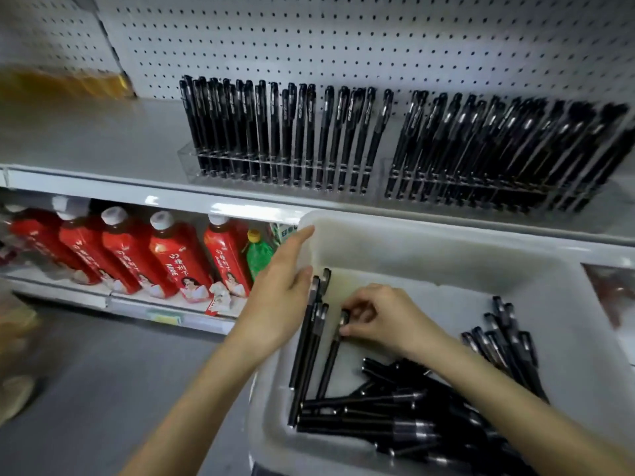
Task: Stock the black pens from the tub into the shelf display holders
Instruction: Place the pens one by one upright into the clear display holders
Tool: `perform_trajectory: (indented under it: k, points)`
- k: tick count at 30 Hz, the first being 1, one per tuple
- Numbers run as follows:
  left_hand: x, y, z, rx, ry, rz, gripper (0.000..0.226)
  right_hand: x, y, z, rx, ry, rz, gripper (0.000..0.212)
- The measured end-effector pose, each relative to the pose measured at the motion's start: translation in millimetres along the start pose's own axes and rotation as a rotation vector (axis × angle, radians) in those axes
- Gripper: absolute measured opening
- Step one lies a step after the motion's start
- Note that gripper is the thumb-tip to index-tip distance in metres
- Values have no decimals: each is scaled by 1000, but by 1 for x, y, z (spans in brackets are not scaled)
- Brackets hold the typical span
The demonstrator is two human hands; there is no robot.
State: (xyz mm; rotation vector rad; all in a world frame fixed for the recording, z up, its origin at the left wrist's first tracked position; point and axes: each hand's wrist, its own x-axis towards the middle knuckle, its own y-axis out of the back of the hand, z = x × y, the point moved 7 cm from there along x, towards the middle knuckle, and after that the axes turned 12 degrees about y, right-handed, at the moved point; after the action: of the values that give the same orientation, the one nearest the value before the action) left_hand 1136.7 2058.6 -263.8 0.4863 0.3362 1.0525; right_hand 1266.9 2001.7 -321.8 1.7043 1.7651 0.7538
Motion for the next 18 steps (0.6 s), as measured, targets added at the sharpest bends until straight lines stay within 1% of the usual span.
perform_trajectory:
  k: [1,3,5,7,9,11,15,18]
  points:
    - [0,-4,3,9,-23,-5,52,-4,1,4,54,-37,20,29]
    - [0,-11,9,4,-55,-9,52,-13,4,13,180,-112,61,34]
    - [-2,-19,17,-18,-87,-11,53,-24,10,17,361,-166,130,34]
    - [-2,-30,26,-34,-115,-26,54,-37,16,18,581,-203,189,29]
    - [-2,-39,32,-39,-135,-34,55,-51,26,16,719,-227,212,22]
    - [-1,-47,34,-75,-115,-48,52,-64,45,19,744,-219,276,19]
    - [5,-52,34,-122,-86,-64,47,-80,100,31,706,-186,534,15]
    - [9,-48,31,-117,-71,-41,49,-90,136,29,681,-124,659,12]
